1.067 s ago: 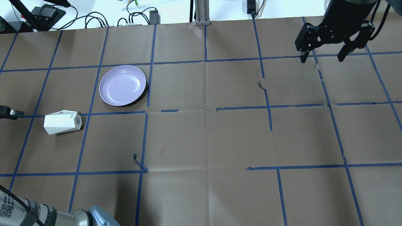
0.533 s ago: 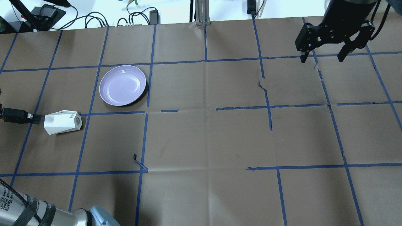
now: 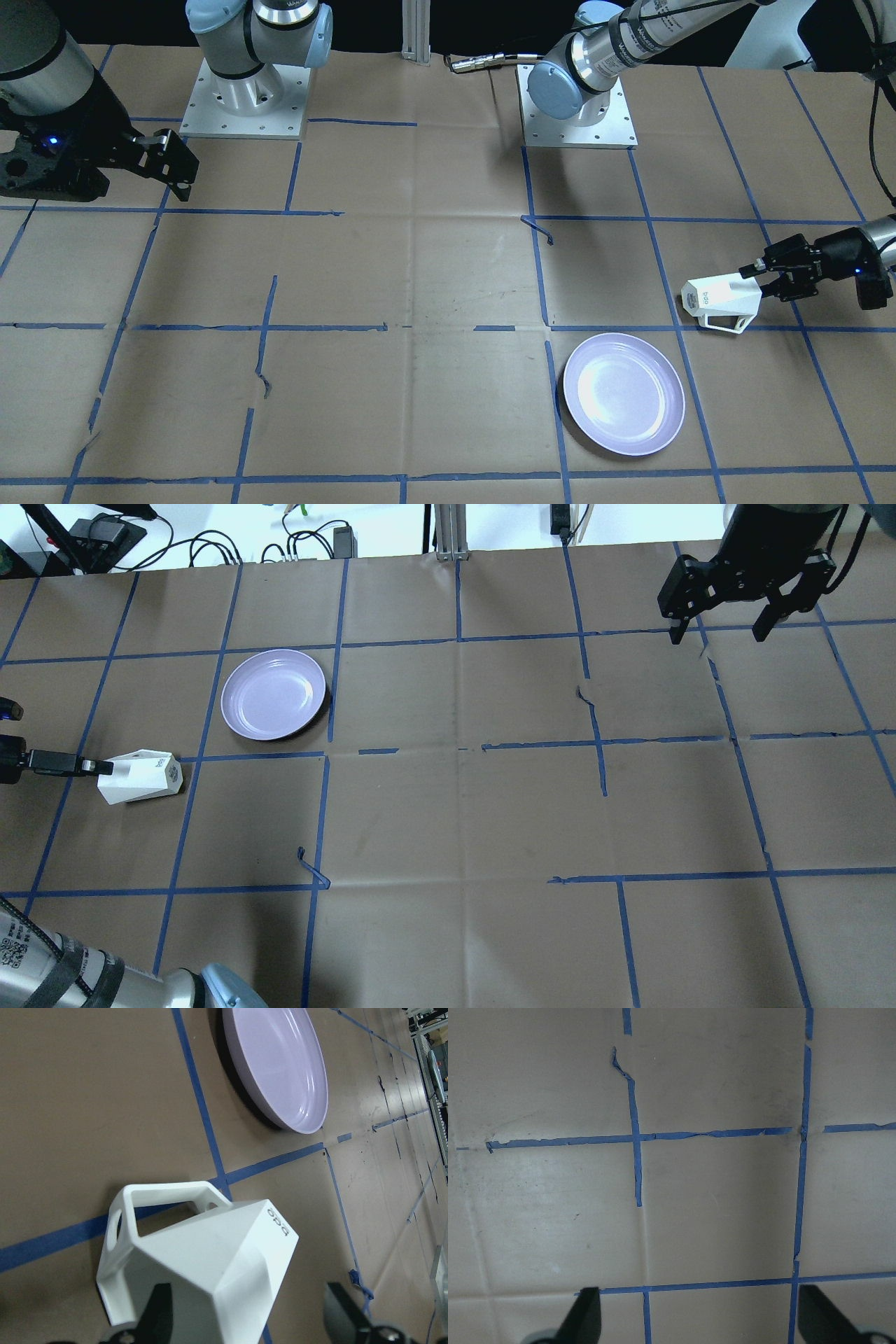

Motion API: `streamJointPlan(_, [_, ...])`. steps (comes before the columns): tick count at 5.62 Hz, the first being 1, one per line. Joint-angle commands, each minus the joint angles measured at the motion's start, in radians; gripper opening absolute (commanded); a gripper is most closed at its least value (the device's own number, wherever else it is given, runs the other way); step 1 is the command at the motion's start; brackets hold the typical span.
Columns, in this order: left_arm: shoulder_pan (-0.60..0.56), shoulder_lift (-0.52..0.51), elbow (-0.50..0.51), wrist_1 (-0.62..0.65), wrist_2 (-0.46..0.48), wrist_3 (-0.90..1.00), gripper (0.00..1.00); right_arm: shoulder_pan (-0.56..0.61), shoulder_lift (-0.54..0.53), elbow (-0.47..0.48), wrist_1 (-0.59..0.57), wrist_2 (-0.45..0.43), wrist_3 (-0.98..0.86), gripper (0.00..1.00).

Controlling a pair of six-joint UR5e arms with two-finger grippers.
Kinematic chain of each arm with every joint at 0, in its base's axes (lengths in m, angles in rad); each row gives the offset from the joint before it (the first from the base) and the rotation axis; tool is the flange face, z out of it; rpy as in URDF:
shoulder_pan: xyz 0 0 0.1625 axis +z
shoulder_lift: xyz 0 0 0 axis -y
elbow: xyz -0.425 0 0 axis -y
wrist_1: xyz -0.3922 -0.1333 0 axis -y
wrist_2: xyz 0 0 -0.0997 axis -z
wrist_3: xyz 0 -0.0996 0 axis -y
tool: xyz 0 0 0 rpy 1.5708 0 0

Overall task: Flip cup and place on plate
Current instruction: 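Close the left gripper on the white mug, then lift the mug with the left gripper and carry it over the plate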

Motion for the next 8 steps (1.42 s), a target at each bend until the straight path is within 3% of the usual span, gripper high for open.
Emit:
streamJointPlan(1, [-0.007, 0.017, 0.002, -0.028, 0.001, 0.004, 0.0, 0.0, 0.0, 0.0, 0.0, 0.0, 0.0, 1.0])
streamJointPlan(3, [-0.021, 0.083, 0.03, -0.031, -0.028, -0.02, 0.0, 0.0, 0.0, 0.0, 0.0, 0.0, 0.0, 1.0])
streamJointPlan(5, [-0.181, 0.257, 0.03, -0.016, -0.024, -0.269, 0.0, 0.0, 0.0, 0.0, 0.0, 0.0, 0.0, 1.0])
streamJointPlan(6, [-0.326, 0.323, 0.03, 0.088, 0.006, -0.383, 0.0, 0.0, 0.0, 0.0, 0.0, 0.0, 0.0, 1.0])
streamJointPlan(7, [-0.473, 0.338, 0.027, 0.256, 0.193, -0.56, 0.0, 0.0, 0.0, 0.0, 0.0, 0.0, 0.0, 1.0])
streamJointPlan(8, [-0.595, 0.335, 0.018, 0.371, 0.226, -0.709, 0.0, 0.0, 0.0, 0.0, 0.0, 0.0, 0.0, 1.0])
